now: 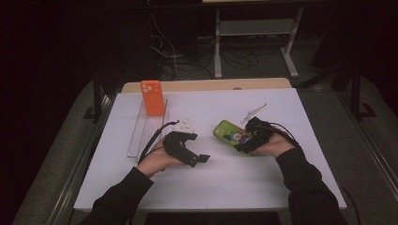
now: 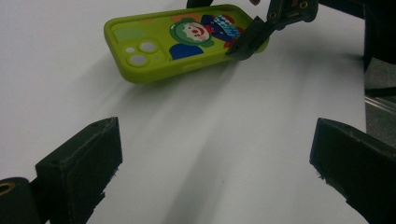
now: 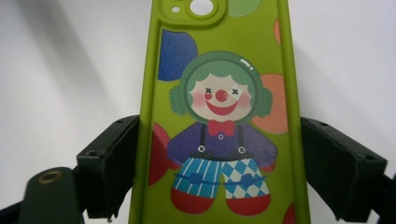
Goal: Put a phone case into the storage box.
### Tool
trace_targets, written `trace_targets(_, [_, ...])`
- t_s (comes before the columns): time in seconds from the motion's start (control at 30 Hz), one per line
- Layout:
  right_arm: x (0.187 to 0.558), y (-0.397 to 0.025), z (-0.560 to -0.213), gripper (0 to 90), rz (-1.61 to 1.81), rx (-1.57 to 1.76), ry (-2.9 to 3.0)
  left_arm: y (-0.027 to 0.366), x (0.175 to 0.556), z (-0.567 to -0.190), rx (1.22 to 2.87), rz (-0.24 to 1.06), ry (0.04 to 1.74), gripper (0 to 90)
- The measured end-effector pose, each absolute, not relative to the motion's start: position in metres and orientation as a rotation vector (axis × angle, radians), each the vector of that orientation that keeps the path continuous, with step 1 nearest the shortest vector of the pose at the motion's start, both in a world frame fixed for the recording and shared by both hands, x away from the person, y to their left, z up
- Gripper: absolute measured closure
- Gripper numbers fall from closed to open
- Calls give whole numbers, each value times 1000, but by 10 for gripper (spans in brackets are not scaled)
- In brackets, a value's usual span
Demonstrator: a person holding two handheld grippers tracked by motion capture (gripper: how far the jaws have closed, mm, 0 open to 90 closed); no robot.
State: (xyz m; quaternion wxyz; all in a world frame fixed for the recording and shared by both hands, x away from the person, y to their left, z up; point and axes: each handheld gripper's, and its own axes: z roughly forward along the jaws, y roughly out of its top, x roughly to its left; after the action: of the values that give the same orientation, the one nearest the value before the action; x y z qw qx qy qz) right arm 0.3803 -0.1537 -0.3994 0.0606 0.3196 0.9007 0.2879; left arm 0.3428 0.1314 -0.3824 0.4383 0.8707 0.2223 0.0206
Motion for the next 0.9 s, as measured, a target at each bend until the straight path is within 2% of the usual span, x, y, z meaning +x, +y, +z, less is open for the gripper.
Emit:
trace_targets(0.33, [382, -152, -387, 155, 906, 865, 2776, 125, 364, -377, 2201, 74, 494, 17])
trace_targets(0.9, [363, -132, -391, 154, 959, 472, 2921, 125, 350, -365, 2230, 53, 279, 16])
